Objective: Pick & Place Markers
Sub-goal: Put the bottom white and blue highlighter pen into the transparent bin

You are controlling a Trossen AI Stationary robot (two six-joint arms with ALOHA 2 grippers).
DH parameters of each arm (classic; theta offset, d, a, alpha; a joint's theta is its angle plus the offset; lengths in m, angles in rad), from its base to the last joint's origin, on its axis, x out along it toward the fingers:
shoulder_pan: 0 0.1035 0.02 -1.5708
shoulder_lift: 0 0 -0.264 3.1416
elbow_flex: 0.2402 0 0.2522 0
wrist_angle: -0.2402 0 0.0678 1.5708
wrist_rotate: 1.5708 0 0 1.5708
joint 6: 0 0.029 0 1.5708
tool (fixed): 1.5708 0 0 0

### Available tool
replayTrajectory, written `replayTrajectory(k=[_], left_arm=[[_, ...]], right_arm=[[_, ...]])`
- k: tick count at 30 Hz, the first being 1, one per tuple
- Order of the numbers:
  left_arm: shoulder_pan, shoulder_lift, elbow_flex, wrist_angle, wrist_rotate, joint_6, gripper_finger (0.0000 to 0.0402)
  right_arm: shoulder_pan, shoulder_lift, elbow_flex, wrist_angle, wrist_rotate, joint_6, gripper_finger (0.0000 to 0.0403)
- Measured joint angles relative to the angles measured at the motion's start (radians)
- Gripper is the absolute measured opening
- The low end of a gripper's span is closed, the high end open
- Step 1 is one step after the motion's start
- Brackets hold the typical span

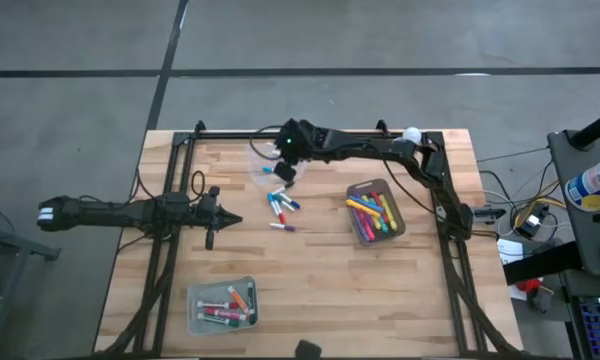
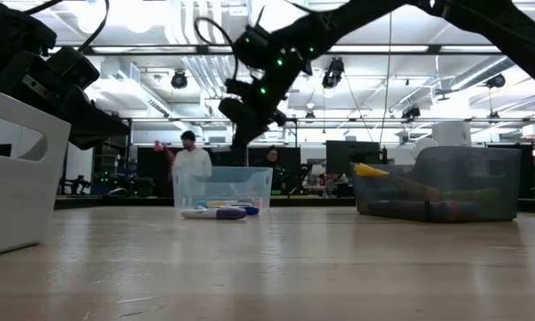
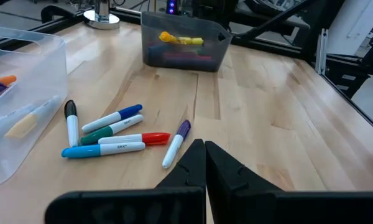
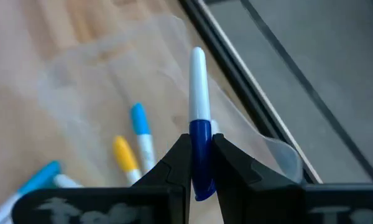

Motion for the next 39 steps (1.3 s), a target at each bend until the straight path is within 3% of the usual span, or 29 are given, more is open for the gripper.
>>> replayTrajectory(k=[12, 18, 31, 39], left_arm=[[0.0, 0.0, 0.0, 0.0, 0.0, 0.0, 0.0], [0.0, 0.0, 0.0, 0.0, 0.0, 0.0, 0.0], [0.0, 0.0, 0.0, 0.0, 0.0, 0.0, 0.0], [0.0, 0.0, 0.0, 0.0, 0.0, 0.0, 0.0]], right_arm=[[-0.038, 0.0, -0.095, 0.03, -0.048, 0.043, 0.0043], [-0.038, 0.0, -0.104, 0.037, -0.056, 0.046, 0.0043], [-0.062, 0.0, -0.112, 0.046, -0.194, 0.166, 0.0043], [-0.073, 0.001, -0.112, 0.043, -0.197, 0.184, 0.0047]])
